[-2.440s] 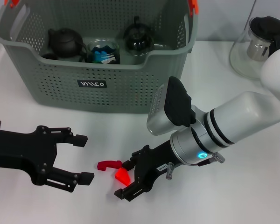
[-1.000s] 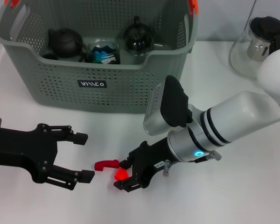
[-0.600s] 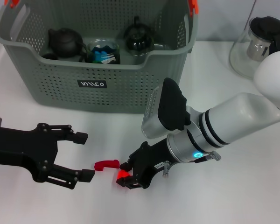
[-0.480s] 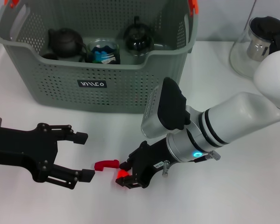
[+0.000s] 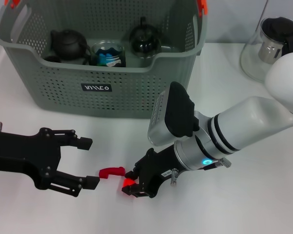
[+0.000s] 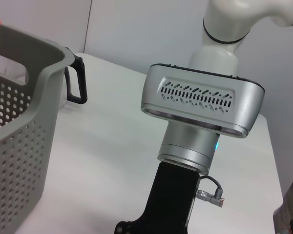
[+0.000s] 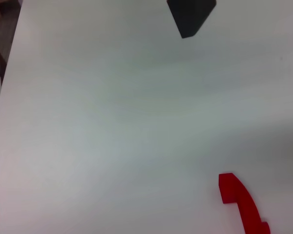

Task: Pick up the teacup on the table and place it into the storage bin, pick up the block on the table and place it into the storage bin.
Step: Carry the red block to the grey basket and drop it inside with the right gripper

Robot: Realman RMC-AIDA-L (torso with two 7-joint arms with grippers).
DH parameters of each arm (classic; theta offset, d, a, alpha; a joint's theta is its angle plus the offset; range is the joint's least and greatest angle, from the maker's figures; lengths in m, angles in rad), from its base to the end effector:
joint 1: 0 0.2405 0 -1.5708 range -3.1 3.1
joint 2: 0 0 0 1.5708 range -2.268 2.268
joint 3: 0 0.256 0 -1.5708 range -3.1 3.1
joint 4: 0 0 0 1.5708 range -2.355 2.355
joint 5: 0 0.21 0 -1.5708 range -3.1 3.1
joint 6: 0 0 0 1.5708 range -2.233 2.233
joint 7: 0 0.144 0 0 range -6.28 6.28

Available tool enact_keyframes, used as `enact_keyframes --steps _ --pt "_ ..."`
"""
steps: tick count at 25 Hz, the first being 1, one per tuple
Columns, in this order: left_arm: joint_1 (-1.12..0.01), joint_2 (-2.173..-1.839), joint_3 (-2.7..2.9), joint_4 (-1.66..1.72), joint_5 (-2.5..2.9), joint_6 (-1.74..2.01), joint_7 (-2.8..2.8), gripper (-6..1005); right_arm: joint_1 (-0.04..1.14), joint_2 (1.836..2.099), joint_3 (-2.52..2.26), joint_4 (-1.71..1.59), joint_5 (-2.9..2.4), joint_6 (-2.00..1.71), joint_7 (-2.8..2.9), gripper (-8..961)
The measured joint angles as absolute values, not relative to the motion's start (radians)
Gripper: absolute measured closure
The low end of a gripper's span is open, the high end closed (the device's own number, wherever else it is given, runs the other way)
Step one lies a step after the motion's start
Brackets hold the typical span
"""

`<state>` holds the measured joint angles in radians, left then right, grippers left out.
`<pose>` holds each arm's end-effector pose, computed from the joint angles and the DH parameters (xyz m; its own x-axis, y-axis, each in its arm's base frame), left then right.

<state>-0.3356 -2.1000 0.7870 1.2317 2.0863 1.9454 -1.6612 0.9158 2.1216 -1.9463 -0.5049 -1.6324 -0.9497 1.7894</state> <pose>-0.2487 0.2687 0.0591 0.8896 0.3498 0.2936 0.3758 -0.9260 -0.0351 0.1514 0.3342 -0.1650 0.9737 -0.2151 0.0752 -0.2171 -0.9759 0.0199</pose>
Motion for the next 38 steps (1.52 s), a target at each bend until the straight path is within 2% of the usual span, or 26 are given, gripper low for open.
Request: enact_keyframes --steps 10,15,17,21,28,38 --pt "-0.337 -2.099 0.787 1.232 2.086 1.946 -1.668 47 0.868 2.093 -1.867 -0.584 -1.654 -1.023 1.781 634" --pt "-0.337 -2.098 0.781 1.235 2.086 1.95 -1.668 47 0.84 2.064 -1.647 -0.624 -1.728 -1.196 1.766 633" --pt "-0.337 -2.098 0.768 1.235 2.086 1.95 -1.668 47 0.808 2.044 -1.497 -0.702 -1.766 -1.332 1.771 633" --pt "-0.334 -2.096 0.744 1.235 2.085 1.951 -1.663 47 0.786 2.034 -1.359 -0.785 -1.776 -1.443 1.777 632" --pt "-0.333 -2.095 0.733 1.233 2.081 1.949 -1.662 47 0.841 2.045 -1.142 -0.886 -1.774 -1.483 1.78 632" --pt "-0.349 -2.095 0.735 1.232 2.075 1.95 -1.662 47 1.048 2.067 -1.112 -0.759 -1.798 -1.059 1.763 631"
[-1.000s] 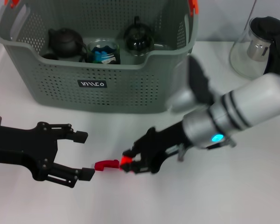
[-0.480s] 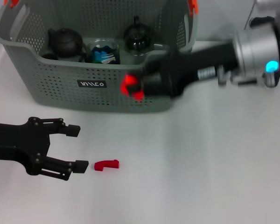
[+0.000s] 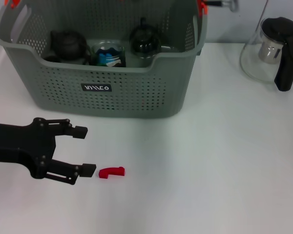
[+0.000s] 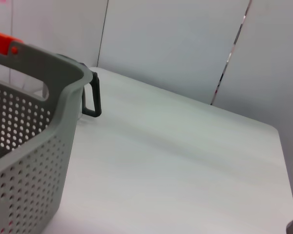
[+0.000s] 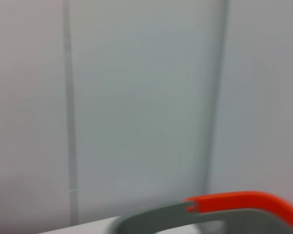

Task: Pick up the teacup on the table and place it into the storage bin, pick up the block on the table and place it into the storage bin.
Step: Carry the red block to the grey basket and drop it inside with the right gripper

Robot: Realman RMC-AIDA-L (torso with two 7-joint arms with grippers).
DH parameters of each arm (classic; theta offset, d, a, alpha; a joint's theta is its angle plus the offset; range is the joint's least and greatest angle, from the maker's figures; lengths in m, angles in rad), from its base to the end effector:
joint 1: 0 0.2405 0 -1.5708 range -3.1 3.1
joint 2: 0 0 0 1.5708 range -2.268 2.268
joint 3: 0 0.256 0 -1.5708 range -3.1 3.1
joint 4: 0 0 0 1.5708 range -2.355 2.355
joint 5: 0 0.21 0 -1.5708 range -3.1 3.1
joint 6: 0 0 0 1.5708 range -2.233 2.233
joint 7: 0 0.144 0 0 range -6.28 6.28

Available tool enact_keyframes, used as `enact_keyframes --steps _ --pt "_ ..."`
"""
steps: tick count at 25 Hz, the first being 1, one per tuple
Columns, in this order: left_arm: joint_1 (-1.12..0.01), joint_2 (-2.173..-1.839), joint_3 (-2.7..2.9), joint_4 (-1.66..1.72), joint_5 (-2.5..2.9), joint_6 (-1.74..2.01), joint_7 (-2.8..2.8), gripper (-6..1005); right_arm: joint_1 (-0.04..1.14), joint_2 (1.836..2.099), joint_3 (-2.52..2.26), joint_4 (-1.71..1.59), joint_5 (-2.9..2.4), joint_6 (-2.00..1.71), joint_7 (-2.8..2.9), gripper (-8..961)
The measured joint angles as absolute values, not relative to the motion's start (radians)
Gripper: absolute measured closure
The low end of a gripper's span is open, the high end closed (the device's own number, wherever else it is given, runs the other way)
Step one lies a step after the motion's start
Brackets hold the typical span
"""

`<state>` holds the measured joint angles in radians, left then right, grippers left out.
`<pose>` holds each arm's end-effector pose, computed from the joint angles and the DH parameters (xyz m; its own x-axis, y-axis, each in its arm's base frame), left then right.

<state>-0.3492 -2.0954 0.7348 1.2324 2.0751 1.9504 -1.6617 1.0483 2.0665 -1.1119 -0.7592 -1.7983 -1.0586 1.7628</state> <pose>-0.2485 0.2731 0.0689 0.8809 0.3419 0.3274 0.3828 -0.9213 -0.0677 0.0214 0.4557 -0.0165 0.8733 -0.0786 -0.4808 -0.2432 -0.9254 -0.2906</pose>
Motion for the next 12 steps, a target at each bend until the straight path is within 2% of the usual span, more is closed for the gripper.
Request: enact_keyframes --steps 5,12 --pt "-0.358 -2.095 0.736 1.232 2.074 1.949 -1.663 47 1.107 2.084 -1.12 -0.679 -1.851 -0.888 1.758 631" --pt "-0.367 -2.093 0.734 1.234 2.08 1.95 -1.665 47 1.097 2.095 -1.124 -0.669 -1.88 -0.861 1.769 651"
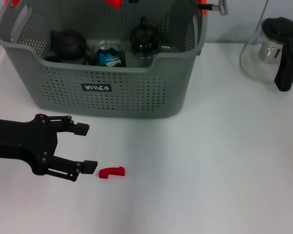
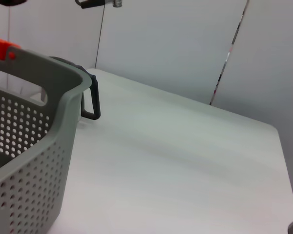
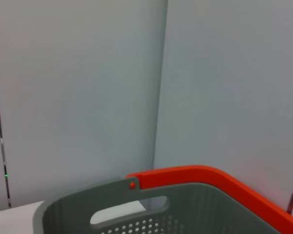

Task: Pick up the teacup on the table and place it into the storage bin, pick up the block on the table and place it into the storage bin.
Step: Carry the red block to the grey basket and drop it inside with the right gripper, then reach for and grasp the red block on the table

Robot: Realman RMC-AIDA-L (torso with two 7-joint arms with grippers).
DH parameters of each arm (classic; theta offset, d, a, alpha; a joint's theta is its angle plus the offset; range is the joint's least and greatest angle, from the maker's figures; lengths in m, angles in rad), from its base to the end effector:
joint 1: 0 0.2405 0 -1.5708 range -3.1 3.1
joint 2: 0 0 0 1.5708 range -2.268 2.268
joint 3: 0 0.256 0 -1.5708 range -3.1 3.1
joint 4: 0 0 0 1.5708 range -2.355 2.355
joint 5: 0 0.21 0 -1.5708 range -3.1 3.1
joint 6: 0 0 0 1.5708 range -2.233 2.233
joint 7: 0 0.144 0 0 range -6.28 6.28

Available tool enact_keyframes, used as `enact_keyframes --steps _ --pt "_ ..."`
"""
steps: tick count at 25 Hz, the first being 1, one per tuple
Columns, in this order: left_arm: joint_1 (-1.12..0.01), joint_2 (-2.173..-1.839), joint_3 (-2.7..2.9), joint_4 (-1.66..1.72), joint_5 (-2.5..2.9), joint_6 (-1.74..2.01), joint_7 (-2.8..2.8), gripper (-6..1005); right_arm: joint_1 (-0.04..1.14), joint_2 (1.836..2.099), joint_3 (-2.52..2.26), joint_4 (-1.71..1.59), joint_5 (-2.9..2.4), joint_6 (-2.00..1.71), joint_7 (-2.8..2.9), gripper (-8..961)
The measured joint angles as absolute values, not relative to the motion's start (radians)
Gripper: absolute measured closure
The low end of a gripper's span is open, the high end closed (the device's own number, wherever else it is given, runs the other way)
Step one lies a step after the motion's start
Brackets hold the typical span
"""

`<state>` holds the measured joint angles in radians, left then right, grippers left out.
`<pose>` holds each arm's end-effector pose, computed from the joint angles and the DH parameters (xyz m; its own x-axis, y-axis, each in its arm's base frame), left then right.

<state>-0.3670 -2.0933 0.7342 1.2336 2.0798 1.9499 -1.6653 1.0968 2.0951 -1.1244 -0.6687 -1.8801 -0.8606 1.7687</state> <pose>-0.2445 0.2776 0.0696 0.8870 0.3309 0.3222 0.3708 -0.9261 -0.0696 0.0279 0.4735 -0.0379 0.8987 -0.1063 -0.4256 -0.2950 -0.8646 -0.4068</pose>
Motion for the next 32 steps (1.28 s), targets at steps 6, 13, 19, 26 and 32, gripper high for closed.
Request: enact_keyframes --steps 6,13,19,26,32 --pt "-0.37 -2.089 0.733 1.233 2.082 1.948 -1.664 47 0.999 2.094 -1.117 -0.781 -1.824 -0.934 1.757 474" --pt "-0.364 -2.087 0.733 1.234 2.084 1.949 -1.661 47 0.874 2.068 -1.1 -0.916 -1.798 -1.231 1.779 178" --pt "-0.357 -2.088 0.733 1.233 2.085 1.95 -1.66 47 0.805 2.045 -1.107 -0.982 -1.859 -1.497 1.778 76" --pt "-0.347 -2.084 0.74 1.237 2.127 1.96 -1.639 47 0.796 2.09 -1.152 -0.973 -2.022 -1.595 1.769 29" --pt "-0.341 -2.08 0.713 1.243 2.165 1.96 -1.637 47 0.846 2.106 -1.379 -0.843 -2.019 -1.379 1.771 31"
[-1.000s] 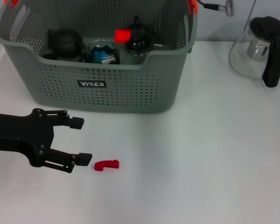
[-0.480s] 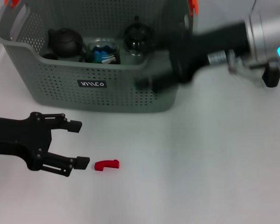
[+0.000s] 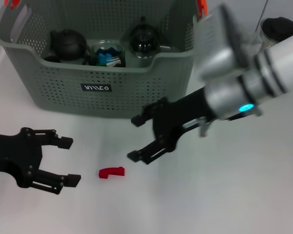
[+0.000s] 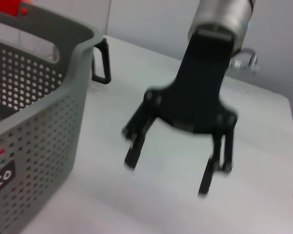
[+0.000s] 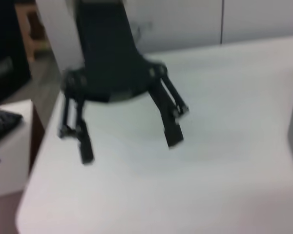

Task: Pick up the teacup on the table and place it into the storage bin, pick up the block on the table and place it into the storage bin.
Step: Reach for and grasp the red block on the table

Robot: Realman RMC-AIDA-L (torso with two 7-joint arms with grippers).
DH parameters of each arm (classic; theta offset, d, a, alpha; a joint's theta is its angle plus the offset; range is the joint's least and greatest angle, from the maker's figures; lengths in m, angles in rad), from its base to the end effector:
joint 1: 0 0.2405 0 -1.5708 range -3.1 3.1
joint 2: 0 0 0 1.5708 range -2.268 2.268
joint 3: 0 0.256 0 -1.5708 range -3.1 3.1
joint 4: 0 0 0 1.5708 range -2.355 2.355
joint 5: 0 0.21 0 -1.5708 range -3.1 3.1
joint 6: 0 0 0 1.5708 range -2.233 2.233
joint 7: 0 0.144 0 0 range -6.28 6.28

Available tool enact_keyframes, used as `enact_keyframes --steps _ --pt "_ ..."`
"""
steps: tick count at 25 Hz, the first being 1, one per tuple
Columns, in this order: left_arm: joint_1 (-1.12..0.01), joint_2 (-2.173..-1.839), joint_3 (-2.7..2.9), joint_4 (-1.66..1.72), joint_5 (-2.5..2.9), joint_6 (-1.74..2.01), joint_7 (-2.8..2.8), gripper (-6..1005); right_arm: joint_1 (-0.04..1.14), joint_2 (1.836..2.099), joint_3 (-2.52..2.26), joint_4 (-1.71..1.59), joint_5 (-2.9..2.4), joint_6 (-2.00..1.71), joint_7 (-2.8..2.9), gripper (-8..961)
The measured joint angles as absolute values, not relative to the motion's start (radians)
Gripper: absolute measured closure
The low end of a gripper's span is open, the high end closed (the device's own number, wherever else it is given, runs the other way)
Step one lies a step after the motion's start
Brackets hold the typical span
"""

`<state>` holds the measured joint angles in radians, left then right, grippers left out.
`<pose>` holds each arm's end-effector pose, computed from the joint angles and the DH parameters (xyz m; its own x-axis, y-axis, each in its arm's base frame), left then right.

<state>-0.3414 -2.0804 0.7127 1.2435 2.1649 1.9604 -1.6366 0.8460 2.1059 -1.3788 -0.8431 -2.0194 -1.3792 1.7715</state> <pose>-0.2644 0.2680 0.0751 0.8968 0.3678 0.2460 0.3998 -0.9117 -0.0945 0.1102 0.3632 -0.0791 0.9933 -0.0930 -0.0683 -0.0903 -0.9950 0.0418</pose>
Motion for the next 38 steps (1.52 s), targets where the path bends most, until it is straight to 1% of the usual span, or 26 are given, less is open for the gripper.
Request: enact_keyframes --steps 6,12,28,33,38 --pt "-0.342 -2.08 0.701 1.244 2.165 1.961 -1.637 47 0.931 2.112 -1.656 -0.678 -1.909 -1.118 1.77 33" --pt "-0.344 -2.084 0.701 1.243 2.164 1.961 -1.637 47 0.935 2.116 -1.877 -0.655 -1.786 -0.933 1.774 34" --pt "-0.342 -2.093 0.706 1.237 2.159 1.961 -1.637 47 0.925 2.123 -1.964 -0.636 -1.756 -0.891 1.768 39" --pt "-0.343 -2.094 0.706 1.233 2.161 1.958 -1.637 47 0.919 2.124 -2.008 -0.634 -1.737 -0.848 1.767 176" --pt "-0.345 -2.095 0.706 1.233 2.161 1.956 -1.637 47 0.918 2.125 -2.031 -0.634 -1.717 -0.82 1.767 207"
